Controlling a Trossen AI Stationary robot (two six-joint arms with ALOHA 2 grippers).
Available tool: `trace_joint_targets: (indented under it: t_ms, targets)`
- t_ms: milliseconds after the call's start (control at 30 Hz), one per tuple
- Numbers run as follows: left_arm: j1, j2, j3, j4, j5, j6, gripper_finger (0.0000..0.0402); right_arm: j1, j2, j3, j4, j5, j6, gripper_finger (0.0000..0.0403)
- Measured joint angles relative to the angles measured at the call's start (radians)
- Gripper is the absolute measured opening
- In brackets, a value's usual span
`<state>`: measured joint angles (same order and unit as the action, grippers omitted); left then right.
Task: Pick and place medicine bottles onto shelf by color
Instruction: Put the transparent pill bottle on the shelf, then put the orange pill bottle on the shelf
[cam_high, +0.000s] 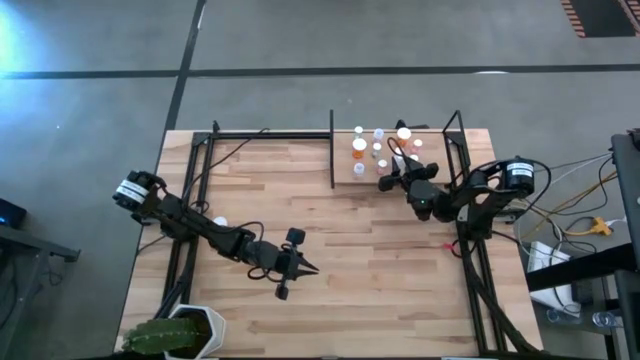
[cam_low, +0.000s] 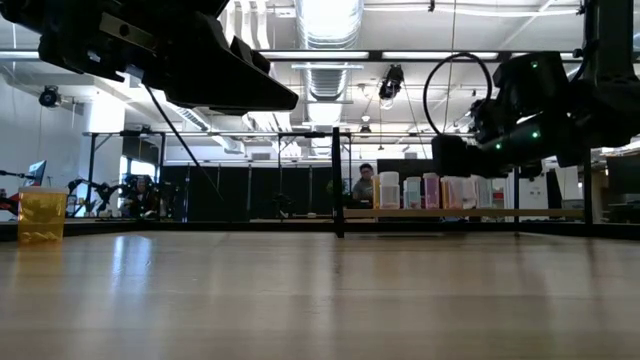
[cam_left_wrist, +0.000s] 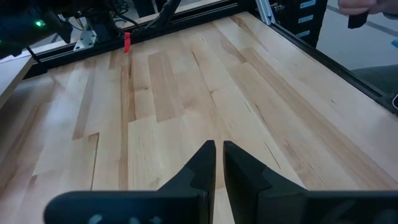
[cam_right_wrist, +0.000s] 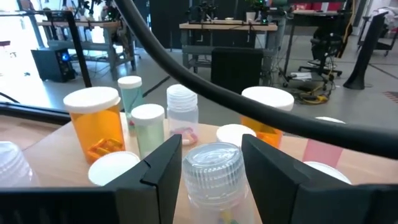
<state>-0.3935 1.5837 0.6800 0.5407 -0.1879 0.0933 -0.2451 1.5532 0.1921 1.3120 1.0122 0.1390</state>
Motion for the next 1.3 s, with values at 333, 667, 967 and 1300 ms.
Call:
trace_joint_targets:
  t_ms: [333, 667, 967, 1300]
  targets:
    - [0.0, 0.0, 0.0, 0.0, 0.0, 0.0, 0.0013, 0.0, -0.001, 0.0, -0.05, -0.019, 0.026, 0.0155]
    - [0.0, 0.0, 0.0, 0.0, 0.0, 0.0, 0.0013, 0.0, -0.001, 0.0, -0.054, -0.021, 0.017, 0.0182]
    - [0.0, 0.0, 0.0, 0.0, 0.0, -0.001, 0.0013, 0.0, -0.001, 0.0, -0.055, -0.021, -0.003, 0.0284]
    - [0.0, 0.0, 0.0, 0.0, 0.0, -0.009, 0.0013, 0.031, -0.057, 0.0, -0.051, -0.017, -0.118, 0.0297]
